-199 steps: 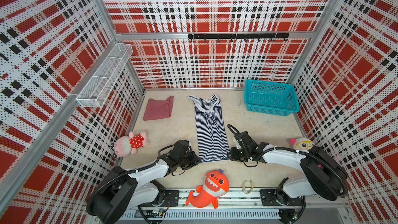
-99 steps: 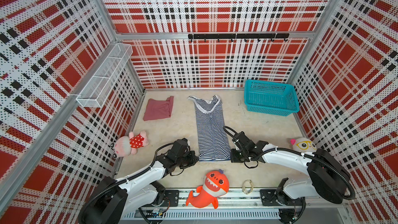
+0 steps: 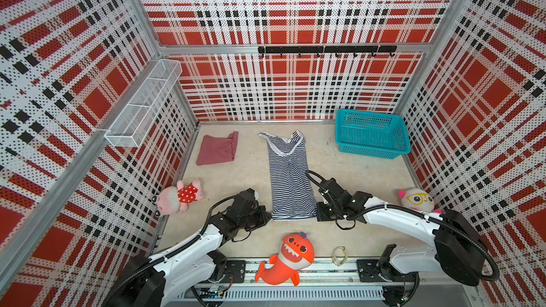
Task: Fold and stack tank tops
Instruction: Fold the tank top at the top-center of the table.
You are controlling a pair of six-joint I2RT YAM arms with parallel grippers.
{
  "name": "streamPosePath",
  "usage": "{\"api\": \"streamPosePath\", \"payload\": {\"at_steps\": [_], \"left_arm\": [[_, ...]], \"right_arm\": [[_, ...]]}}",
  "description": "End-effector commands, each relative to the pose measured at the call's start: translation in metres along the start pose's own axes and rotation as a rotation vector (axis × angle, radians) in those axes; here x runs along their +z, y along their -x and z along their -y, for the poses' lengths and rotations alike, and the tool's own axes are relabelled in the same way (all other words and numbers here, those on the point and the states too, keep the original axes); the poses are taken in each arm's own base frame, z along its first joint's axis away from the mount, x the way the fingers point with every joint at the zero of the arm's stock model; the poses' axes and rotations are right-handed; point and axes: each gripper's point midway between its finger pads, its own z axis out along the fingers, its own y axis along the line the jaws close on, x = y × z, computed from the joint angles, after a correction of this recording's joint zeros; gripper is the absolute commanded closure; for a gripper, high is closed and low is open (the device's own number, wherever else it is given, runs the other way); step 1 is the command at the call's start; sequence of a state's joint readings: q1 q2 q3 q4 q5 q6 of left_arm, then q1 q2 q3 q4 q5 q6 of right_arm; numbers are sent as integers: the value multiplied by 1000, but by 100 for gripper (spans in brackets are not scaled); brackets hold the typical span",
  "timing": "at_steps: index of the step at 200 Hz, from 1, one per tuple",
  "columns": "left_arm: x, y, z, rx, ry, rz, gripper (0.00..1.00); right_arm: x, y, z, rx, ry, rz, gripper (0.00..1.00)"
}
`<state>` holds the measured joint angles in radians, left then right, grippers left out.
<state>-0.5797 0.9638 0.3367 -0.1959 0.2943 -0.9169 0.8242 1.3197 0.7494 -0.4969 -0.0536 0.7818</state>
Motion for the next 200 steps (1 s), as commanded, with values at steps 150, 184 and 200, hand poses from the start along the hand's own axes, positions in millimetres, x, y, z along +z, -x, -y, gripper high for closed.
{"api": "streamPosePath", "payload": {"at_steps": [150,184,200], "left_arm": [[55,187,50,265,37,181,100],[64,213,34,263,95,197,100],[65,226,30,256,100,219,100]], "right_arm": [[39,190,-7,-275,-23,184,100],[57,215,-6,-283,4,196,100],[63,227,-6,-287,3,214,100]]}}
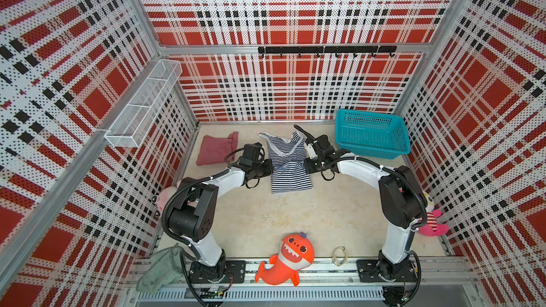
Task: Fold and stack tank tops
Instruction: Fold the tank top at the top-center of the table, then move the tank top to the center of the table.
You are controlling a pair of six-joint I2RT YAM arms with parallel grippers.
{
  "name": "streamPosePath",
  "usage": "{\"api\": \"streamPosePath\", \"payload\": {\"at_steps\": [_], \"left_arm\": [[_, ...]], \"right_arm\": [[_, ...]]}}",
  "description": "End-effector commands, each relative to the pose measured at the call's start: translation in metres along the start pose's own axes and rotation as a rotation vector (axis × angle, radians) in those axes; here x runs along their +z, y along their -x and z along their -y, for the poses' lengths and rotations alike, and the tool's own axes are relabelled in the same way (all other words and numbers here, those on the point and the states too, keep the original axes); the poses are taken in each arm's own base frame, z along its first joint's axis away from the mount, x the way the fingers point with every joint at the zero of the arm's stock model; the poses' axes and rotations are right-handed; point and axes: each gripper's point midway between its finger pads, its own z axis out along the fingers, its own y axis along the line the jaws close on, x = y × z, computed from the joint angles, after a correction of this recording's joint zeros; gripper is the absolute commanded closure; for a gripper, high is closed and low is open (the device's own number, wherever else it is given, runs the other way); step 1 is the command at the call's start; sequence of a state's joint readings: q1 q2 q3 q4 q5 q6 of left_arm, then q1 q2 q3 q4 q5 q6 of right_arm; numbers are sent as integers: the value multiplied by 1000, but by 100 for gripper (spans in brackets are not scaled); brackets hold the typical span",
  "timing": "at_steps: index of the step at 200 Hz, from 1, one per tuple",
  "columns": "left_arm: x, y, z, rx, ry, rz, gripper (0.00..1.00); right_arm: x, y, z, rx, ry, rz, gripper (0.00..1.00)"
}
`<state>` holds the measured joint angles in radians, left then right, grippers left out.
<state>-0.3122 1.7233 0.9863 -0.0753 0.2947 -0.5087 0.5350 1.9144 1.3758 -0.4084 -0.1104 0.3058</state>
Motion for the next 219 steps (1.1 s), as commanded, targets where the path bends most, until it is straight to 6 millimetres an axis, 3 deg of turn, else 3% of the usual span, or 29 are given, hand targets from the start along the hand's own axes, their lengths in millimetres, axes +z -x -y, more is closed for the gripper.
{"api": "streamPosePath", "payload": {"at_steps": [1,46,67,76,79,93,102,119,143,150,167,219], "left_arm": [[4,23,-7,31,13,48,100],[30,45,-18,24,16,58,100],[46,55,-17,35,6,50,100],[50,62,-13,46,-5,56,86],[47,71,-24,30,7,72,82],[38,92,-24,21,1,115,61],[29,103,-20,24,-5,146,55],[7,116,-11,38,14,198,53],[-7,96,1,37,21,207,53],[-3,78,20,57,-13,189,53],[11,48,33,47,-54,155,54],[60,-3,25,23,-43,40,54]], "right_arm": [[8,23,-1,-45,24,50,100],[28,50,16,-36,-1,108,100],[34,60,26,-13,-14,129,80],[34,66,31,-2,-22,143,74],[34,67,33,3,-27,149,72],[27,76,40,19,-43,173,63],[20,80,42,26,-47,187,59],[5,80,43,29,-62,205,55],[-2,51,39,80,-17,193,58],[0,38,36,109,13,186,60],[8,13,29,171,93,168,63],[33,-13,14,244,205,141,65]]}}
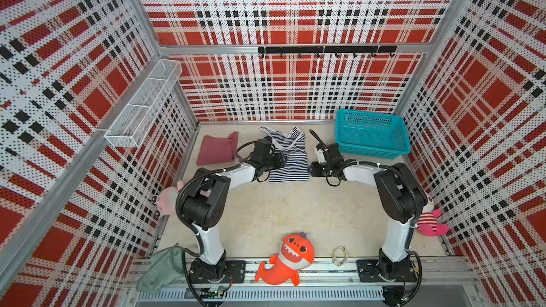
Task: Fold and stack tank tops
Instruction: Move the tank top to the center of the table.
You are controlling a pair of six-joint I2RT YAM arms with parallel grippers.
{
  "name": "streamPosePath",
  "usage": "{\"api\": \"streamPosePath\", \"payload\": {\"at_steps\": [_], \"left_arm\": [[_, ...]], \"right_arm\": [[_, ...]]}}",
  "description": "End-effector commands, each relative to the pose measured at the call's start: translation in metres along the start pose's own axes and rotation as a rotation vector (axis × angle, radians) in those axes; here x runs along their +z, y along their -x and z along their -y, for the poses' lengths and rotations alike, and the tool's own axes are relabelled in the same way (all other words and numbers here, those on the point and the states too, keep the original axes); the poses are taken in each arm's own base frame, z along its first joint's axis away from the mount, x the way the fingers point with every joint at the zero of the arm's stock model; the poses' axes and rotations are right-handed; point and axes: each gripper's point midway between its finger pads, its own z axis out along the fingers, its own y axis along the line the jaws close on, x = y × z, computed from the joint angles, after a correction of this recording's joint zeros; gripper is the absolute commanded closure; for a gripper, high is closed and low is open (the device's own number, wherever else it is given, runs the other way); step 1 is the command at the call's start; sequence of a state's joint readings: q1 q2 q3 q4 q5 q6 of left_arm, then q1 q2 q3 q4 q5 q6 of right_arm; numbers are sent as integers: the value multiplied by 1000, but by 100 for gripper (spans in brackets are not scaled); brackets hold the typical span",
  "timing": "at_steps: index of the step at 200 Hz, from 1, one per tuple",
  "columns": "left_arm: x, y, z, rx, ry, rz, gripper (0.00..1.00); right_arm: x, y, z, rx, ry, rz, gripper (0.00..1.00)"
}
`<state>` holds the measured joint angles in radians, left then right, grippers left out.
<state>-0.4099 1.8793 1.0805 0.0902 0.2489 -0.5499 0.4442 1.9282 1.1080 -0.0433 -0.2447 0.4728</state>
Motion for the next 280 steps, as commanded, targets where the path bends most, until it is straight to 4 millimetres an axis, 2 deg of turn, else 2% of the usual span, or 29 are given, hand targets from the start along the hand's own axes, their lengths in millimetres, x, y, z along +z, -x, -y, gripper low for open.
{"api": "streamPosePath", "payload": {"at_steps": [1,19,42,80,102,129,138,152,167,188,204,215,225,242,258,280], "left_arm": [[14,-15,-15,-28,24,-19,54],[17,-32,-24,-35,44,-52,55],[15,-59,-38,-50,67,-109,55],[-8,-118,-55,-72,107,-211,57],[-31,-156,-60,-85,127,-272,57],[-65,-203,-61,-98,150,-355,58],[-76,-211,-62,-104,160,-370,58],[-90,-207,-58,-110,161,-353,58],[-104,-181,-49,-100,158,-305,58],[-119,-113,-28,-67,125,-175,58],[-122,-68,-11,-40,78,-99,57],[-116,-53,-1,-14,60,-92,57],[-106,-50,8,4,49,-109,57],[-83,-62,27,38,24,-152,57],[-63,-88,41,42,-16,-209,57],[-46,-118,45,27,-38,-253,57]], "right_arm": [[6,13,-22,23,109,64,65],[12,5,-24,30,120,51,70],[15,-9,-25,24,114,27,86],[7,-46,-27,51,70,-31,98],[-5,-79,-34,57,57,-74,99],[-25,-135,-55,71,68,-170,98],[-33,-151,-64,66,74,-197,96],[-49,-163,-71,53,62,-225,92],[-70,-150,-75,40,54,-180,82],[-98,-106,-70,-11,2,-71,66],[-113,-70,-54,-28,-51,1,61],[-118,-49,-41,-24,-85,40,61],[-120,-32,-33,-37,-111,72,61],[-119,-8,-22,-74,-162,112,65],[-111,8,-13,-111,-206,119,67],[-94,22,-6,-183,-242,98,71]]}}
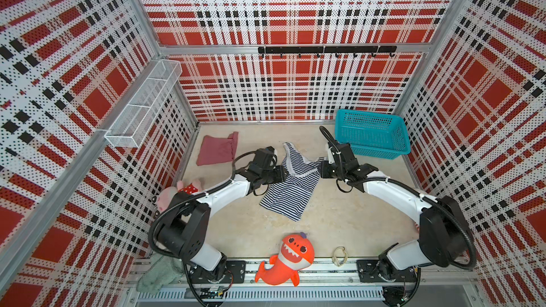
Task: Fold and stack tank tops
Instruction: Move the tank top to the center of the table, then smooth out the tank top at the center of the table.
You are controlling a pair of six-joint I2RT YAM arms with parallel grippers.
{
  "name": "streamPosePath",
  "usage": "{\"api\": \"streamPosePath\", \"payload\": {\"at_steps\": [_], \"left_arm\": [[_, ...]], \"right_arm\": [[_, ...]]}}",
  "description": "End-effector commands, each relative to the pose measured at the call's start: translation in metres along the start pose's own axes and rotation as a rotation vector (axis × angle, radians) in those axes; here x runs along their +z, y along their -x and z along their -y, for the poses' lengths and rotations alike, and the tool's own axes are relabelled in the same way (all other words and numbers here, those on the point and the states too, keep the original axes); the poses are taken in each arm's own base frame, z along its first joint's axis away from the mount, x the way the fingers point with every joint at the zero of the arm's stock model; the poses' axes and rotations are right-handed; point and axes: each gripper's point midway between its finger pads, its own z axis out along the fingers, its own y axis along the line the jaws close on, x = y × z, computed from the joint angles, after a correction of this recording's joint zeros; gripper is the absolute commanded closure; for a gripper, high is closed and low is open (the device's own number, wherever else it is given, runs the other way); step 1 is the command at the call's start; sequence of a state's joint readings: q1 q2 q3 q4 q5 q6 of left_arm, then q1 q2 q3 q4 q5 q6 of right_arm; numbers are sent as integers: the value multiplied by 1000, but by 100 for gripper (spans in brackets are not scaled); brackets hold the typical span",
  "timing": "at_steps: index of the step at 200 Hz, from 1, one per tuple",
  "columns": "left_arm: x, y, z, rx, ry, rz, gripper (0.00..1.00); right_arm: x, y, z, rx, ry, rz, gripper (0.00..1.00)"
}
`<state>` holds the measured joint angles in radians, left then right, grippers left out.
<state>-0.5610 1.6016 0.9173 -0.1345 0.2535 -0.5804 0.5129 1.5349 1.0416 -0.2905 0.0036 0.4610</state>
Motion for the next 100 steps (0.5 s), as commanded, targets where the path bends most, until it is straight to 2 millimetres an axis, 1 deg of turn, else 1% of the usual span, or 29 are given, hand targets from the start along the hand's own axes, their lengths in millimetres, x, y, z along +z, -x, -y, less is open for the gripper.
{"api": "streamPosePath", "payload": {"at_steps": [1,11,26,37,46,63,80,100], "left_arm": [[22,-36,1,-16,-20,-81,57],[29,-47,-3,-14,-7,-99,57],[40,-64,-16,-24,20,-136,57],[45,-76,-28,-29,45,-164,57],[47,-88,-39,-36,69,-188,57],[45,-113,-60,-55,104,-236,58],[39,-138,-81,-79,141,-281,59],[32,-161,-98,-98,173,-315,59]], "right_arm": [[20,1,15,-123,-77,-42,72],[27,8,12,-147,-73,-46,73],[43,17,0,-161,-22,-27,76],[58,16,-6,-163,10,-48,77],[69,12,-6,-163,10,-74,78],[90,2,4,-162,-36,-117,80],[105,-10,14,-163,-80,-164,80],[117,-18,37,-139,-158,-195,81]]}}
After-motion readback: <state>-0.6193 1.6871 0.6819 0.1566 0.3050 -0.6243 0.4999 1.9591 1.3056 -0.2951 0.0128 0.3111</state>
